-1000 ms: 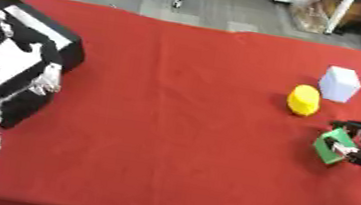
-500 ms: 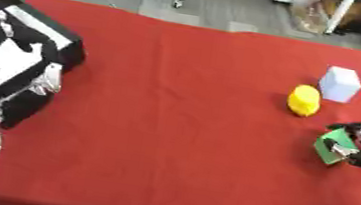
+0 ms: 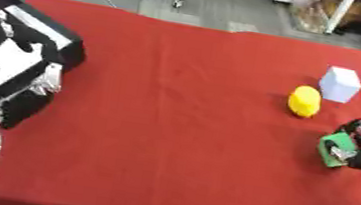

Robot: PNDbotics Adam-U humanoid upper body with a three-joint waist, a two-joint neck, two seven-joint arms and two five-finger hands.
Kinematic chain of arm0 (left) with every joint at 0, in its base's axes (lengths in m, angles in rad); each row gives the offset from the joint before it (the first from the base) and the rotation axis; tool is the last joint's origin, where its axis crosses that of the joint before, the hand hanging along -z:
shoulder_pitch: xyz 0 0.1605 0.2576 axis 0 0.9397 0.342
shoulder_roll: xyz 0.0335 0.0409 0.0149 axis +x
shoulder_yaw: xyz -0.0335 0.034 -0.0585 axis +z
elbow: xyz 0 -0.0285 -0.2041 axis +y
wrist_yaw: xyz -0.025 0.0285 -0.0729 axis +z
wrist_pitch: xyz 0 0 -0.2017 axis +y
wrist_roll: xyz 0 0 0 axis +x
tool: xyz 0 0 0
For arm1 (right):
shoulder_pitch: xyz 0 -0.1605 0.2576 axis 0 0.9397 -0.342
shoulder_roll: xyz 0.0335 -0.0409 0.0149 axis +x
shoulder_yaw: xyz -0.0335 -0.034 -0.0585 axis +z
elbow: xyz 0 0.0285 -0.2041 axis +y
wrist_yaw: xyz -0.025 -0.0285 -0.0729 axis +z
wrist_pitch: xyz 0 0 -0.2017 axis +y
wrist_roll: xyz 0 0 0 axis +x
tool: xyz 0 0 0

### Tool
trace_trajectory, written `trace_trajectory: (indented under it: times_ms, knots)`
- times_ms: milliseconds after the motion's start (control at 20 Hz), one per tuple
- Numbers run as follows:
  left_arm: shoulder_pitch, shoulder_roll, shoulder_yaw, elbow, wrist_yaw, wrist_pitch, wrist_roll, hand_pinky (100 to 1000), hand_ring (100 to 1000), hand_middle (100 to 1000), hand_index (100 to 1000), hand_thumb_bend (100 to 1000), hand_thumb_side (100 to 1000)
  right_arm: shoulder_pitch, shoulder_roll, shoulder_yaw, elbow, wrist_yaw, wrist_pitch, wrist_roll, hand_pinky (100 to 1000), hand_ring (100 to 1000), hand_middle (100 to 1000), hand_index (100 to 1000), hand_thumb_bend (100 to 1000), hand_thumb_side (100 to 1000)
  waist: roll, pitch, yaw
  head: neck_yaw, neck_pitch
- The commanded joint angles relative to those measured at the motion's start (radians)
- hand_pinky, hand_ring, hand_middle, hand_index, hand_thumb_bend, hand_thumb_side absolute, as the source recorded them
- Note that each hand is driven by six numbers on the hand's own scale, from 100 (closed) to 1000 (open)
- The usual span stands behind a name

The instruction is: Pick up the objects with one hand, pass them to the other hand, and then place them into the box on the other side of the table.

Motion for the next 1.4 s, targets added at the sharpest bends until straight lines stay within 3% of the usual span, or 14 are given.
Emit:
trace_trajectory:
  times_ms: [50,350,750,1050,1400]
  knots:
    - [-0.006,0.005,-0.002,-0.020,-0.002,0.001,0.002,532,360,411,543,100,302,-0.009,-0.025,-0.016,-0.021,0.008,0.012,-0.066,669,161,182,292,100,597,0.000,-0.007,-0.003,0.002,-0.003]
    - [-0.007,0.006,-0.002,-0.020,0.000,0.002,0.002,532,360,412,543,100,303,-0.012,-0.019,-0.014,-0.054,-0.013,0.022,-0.172,673,131,143,253,100,549,0.001,-0.008,-0.005,0.001,-0.003]
    - [-0.015,0.011,-0.005,-0.018,0.005,0.003,-0.002,534,361,414,545,100,300,-0.031,0.012,0.006,-0.176,-0.125,0.024,-0.204,690,108,130,244,100,523,0.004,-0.009,-0.006,-0.009,-0.003]
    - [-0.041,0.025,-0.028,0.022,0.035,0.008,-0.030,539,363,421,556,100,311,-0.069,0.124,0.036,-0.330,-0.253,0.058,-0.197,703,100,116,231,100,544,0.010,-0.012,-0.011,-0.030,-0.003]
    - [-0.115,0.069,-0.093,0.108,0.124,-0.004,-0.063,566,378,439,581,100,302,-0.111,0.295,0.134,-0.468,-0.528,0.155,-0.099,727,100,115,223,100,645,0.014,-0.014,-0.017,-0.076,-0.003]
